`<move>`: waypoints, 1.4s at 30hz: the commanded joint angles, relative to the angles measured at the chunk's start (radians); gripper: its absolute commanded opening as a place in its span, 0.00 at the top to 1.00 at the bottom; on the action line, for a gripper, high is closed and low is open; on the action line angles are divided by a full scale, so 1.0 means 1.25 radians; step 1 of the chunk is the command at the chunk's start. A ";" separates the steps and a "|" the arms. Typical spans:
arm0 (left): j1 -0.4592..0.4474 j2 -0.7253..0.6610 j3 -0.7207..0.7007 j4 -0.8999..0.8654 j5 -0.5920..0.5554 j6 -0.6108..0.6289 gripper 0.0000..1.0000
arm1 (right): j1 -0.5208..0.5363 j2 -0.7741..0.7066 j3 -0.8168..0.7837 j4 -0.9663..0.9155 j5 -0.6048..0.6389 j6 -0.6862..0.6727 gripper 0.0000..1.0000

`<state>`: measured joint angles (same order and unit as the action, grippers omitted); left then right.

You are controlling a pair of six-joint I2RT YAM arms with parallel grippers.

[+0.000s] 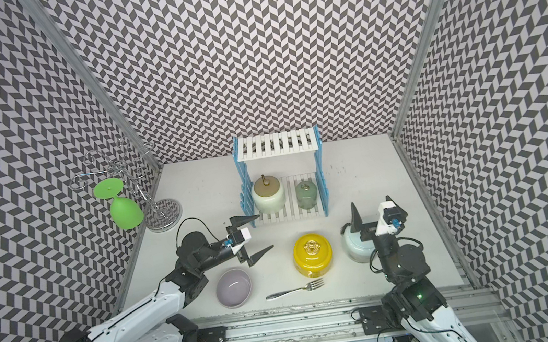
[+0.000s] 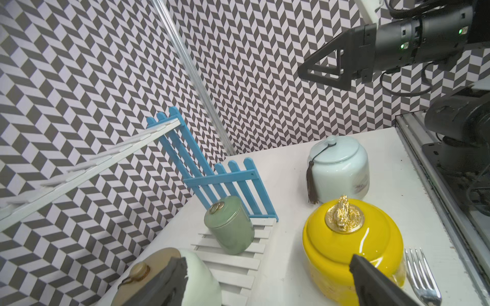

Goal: Remove the tea canisters from the shelf
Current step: Place the tea canister at the center of the board, then pick up the tea canister from the shelf.

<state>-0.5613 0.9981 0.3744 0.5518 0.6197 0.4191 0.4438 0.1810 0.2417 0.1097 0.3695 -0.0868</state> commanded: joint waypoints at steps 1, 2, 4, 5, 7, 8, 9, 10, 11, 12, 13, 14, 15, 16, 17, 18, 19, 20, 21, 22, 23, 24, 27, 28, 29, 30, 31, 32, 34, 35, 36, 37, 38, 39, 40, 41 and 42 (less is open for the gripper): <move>0.037 -0.041 0.029 -0.106 0.029 0.001 0.00 | -0.004 0.009 -0.003 0.029 0.002 -0.001 0.00; 0.051 -0.053 0.032 -0.117 0.028 -0.010 0.00 | -0.004 0.015 -0.002 0.027 0.001 -0.001 0.00; 0.075 -0.076 0.032 -0.137 0.021 -0.013 0.00 | -0.004 0.018 0.001 0.025 -0.003 -0.002 0.01; 0.086 -0.091 0.031 -0.147 0.012 -0.009 0.00 | -0.003 0.015 0.002 0.023 -0.005 -0.002 0.00; 0.111 -0.116 0.035 -0.172 -0.002 -0.013 0.00 | -0.003 0.016 0.011 0.012 -0.002 -0.001 0.00; 0.128 -0.128 0.041 -0.187 -0.007 -0.022 0.00 | -0.004 0.021 0.017 0.004 -0.001 0.001 0.00; 0.144 -0.137 0.049 -0.201 -0.010 -0.033 0.00 | -0.004 0.028 0.025 -0.005 -0.002 0.003 0.00; 0.162 -0.149 0.055 -0.211 -0.013 -0.048 0.00 | -0.004 0.037 0.033 -0.011 -0.010 -0.001 0.00; 0.177 -0.163 0.059 -0.223 -0.016 -0.054 0.00 | -0.002 0.043 0.041 -0.016 -0.019 -0.008 0.00; 0.189 -0.175 0.061 -0.232 -0.017 -0.058 0.00 | -0.002 0.047 0.048 -0.017 -0.025 -0.010 0.00; 0.201 -0.189 0.064 -0.240 -0.022 -0.065 0.00 | -0.002 0.056 0.059 -0.022 -0.027 -0.012 0.00; 0.215 -0.200 0.068 -0.247 -0.026 -0.079 0.00 | -0.002 0.066 0.074 -0.031 -0.028 -0.012 0.00; 0.227 -0.208 0.072 -0.253 -0.030 -0.092 0.00 | -0.002 0.079 0.089 -0.042 -0.030 -0.011 0.00; 0.241 -0.216 0.080 -0.261 -0.034 -0.111 0.00 | -0.002 0.095 0.106 -0.054 -0.033 -0.010 0.00; 0.253 -0.224 0.084 -0.268 -0.039 -0.128 0.00 | -0.002 0.112 0.121 -0.063 -0.041 -0.011 0.01; 0.262 -0.231 0.085 -0.270 -0.046 -0.140 0.00 | -0.002 0.126 0.135 -0.072 -0.045 -0.014 0.00; 0.271 -0.243 0.085 -0.269 -0.055 -0.153 0.00 | 0.000 0.144 0.149 -0.079 -0.045 -0.014 0.00; 0.283 -0.251 0.083 -0.267 -0.064 -0.169 0.00 | 0.003 0.159 0.163 -0.083 -0.045 -0.014 0.00; 0.294 -0.257 0.083 -0.268 -0.075 -0.184 0.00 | 0.003 0.171 0.174 -0.088 -0.045 -0.014 0.00; 0.308 -0.264 0.085 -0.272 -0.089 -0.207 0.00 | 0.003 0.189 0.192 -0.098 -0.045 -0.014 0.00; 0.321 -0.270 0.087 -0.279 -0.106 -0.229 0.00 | 0.003 0.211 0.212 -0.115 -0.082 0.022 0.00; 0.330 -0.277 0.088 -0.284 -0.120 -0.243 0.00 | 0.004 0.224 0.225 -0.126 -0.088 0.036 0.00; 0.359 -0.308 0.079 -0.299 -0.144 -0.267 0.00 | 0.006 0.264 0.266 -0.145 -0.106 0.062 0.00; 0.370 -0.316 0.074 -0.302 -0.150 -0.276 0.00 | 0.007 0.280 0.282 -0.155 -0.113 0.071 0.00; 0.380 -0.323 0.067 -0.304 -0.162 -0.289 0.00 | 0.007 0.296 0.297 -0.168 -0.113 0.087 0.00; 0.386 -0.327 0.059 -0.304 -0.176 -0.305 0.00 | 0.006 0.312 0.312 -0.180 -0.108 0.104 0.00; 0.390 -0.335 0.047 -0.302 -0.190 -0.317 0.00 | 0.006 0.334 0.328 -0.194 -0.106 0.119 0.00; 0.392 -0.346 0.033 -0.296 -0.196 -0.324 0.00 | 0.006 0.354 0.343 -0.208 -0.111 0.127 0.00; 0.399 -0.362 0.004 -0.278 -0.196 -0.335 0.00 | 0.009 0.395 0.368 -0.223 -0.123 0.140 0.00; 0.405 -0.367 -0.008 -0.270 -0.198 -0.343 0.00 | 0.013 0.415 0.379 -0.232 -0.125 0.150 0.00; 0.410 -0.371 -0.017 -0.263 -0.202 -0.352 0.00 | 0.016 0.432 0.393 -0.242 -0.126 0.161 0.00; 0.413 -0.375 -0.026 -0.255 -0.207 -0.360 0.00 | 0.020 0.449 0.406 -0.253 -0.123 0.176 0.00; 0.415 -0.381 -0.033 -0.244 -0.212 -0.361 0.00 | 0.029 0.465 0.416 -0.259 -0.124 0.188 0.00; 0.417 -0.385 -0.038 -0.234 -0.212 -0.360 0.00 | 0.035 0.477 0.420 -0.260 -0.124 0.197 0.00; 0.420 -0.388 -0.042 -0.223 -0.215 -0.359 0.00 | 0.048 0.489 0.423 -0.255 -0.122 0.205 0.00; 0.425 -0.388 -0.043 -0.218 -0.222 -0.361 0.00 | 0.062 0.502 0.425 -0.250 -0.113 0.213 0.00; 0.428 -0.386 -0.044 -0.217 -0.228 -0.363 0.00 | 0.075 0.512 0.426 -0.247 -0.101 0.219 0.00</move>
<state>-0.0399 0.5282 0.3202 0.2230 0.3672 -0.0063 0.5041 0.8009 0.7506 -0.2047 0.2321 0.1329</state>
